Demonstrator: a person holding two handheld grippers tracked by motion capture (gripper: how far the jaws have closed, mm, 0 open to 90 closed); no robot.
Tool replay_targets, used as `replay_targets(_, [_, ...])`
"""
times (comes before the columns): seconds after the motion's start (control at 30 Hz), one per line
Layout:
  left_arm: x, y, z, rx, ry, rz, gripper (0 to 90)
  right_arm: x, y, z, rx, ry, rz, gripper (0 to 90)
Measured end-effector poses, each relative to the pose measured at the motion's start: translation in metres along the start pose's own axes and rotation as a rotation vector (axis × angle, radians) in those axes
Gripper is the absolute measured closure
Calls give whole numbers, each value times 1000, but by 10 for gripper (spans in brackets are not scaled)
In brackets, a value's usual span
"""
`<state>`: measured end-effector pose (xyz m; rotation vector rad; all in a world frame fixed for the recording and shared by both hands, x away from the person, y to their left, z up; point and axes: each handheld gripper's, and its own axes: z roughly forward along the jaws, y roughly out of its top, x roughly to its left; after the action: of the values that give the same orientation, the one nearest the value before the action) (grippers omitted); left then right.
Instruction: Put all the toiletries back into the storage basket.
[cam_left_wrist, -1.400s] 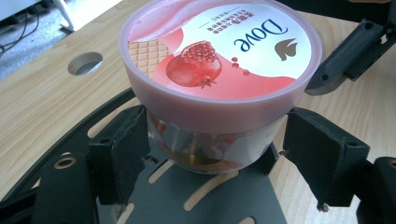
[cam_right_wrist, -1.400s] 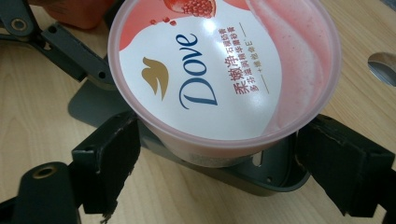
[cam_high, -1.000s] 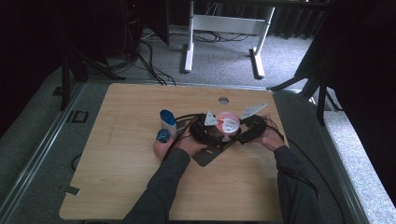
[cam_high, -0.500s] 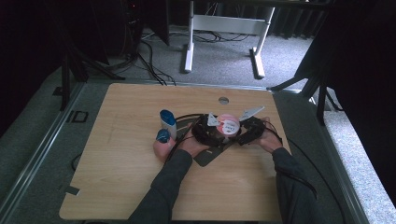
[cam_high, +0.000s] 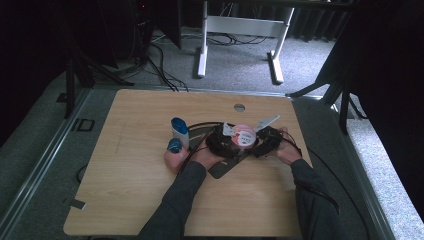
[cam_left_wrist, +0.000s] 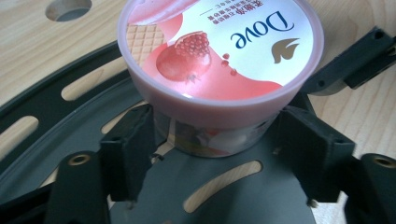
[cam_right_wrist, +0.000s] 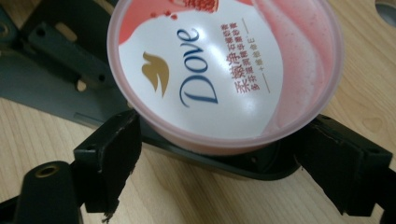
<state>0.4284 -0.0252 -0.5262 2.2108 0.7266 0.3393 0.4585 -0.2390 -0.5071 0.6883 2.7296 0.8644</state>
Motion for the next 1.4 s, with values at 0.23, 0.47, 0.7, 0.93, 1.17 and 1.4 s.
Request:
replay_targets(0.23, [-1,-2,-6,-21,6,-3,346,1,-4,-5,1,-16,5,208])
replay_targets(0.47, [0,-2,-10,-32,21,-12,359,-1,-4,-25,-57,-21,-1,259])
replay_targets(0.7, [-1,-5,-9,-30,20,-7,401,-5,-14,-29,-87,-21,23,361])
replay_targets(0.93, [-1,-9,-10,-32,26,-7,502,-6,-26,-30,-97,-28,32,582])
replay_targets(1.17, [-1,-10,-10,-37,25,3,584,-11,-36,-30,-113,-36,69,782])
replay_targets(1.4, [-3,-11,-11,-45,42,7,722,-17,-37,-29,-125,-99,143,900])
